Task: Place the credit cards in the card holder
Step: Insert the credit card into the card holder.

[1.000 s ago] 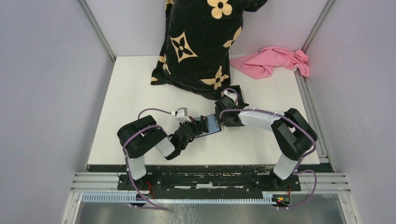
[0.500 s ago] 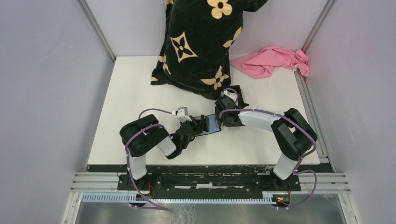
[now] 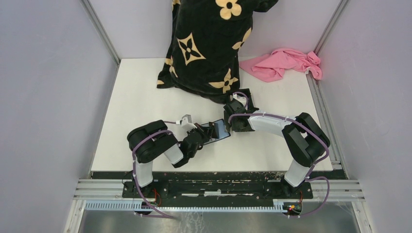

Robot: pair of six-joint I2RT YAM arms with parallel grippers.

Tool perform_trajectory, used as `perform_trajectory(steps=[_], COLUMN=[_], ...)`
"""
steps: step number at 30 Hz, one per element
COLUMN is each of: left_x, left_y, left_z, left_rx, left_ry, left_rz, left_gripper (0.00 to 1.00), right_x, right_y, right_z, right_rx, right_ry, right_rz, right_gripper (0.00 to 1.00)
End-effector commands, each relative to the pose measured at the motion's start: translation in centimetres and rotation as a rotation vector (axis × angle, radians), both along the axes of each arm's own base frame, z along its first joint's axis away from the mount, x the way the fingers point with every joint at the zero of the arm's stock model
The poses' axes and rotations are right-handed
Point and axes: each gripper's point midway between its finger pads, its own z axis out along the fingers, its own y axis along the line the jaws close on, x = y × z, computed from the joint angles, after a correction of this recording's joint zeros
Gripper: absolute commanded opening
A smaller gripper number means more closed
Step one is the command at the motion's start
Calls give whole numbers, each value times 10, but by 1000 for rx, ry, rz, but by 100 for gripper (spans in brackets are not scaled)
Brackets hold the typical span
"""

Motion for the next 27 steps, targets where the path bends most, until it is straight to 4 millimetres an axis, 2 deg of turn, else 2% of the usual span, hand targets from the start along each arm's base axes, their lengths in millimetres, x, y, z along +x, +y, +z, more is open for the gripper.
perform_trajectory(steps=[1, 8, 16, 21, 27], left_x=[-42, -54, -57, -59, -64], left_y=[6, 26, 41, 41, 39], left_z=[-58, -76, -85, -83, -79], left_rx=[130, 159, 132, 68, 51], left_ry=[181, 247, 304, 327, 356], left_rz=[-66, 58, 189, 220, 229], left_gripper=[3, 3, 4, 10, 13], right_x=[-70, -71, -73, -75, -78], right_y=[-30, -31, -31, -30, -29], right_z=[-60, -62, -64, -67, -67], right_rx=[-144, -150, -147, -143, -140], right_ry=[277, 285, 293, 301, 305], right_rz=[53, 56, 62, 63, 67], right_gripper=[100, 100, 100, 100, 100])
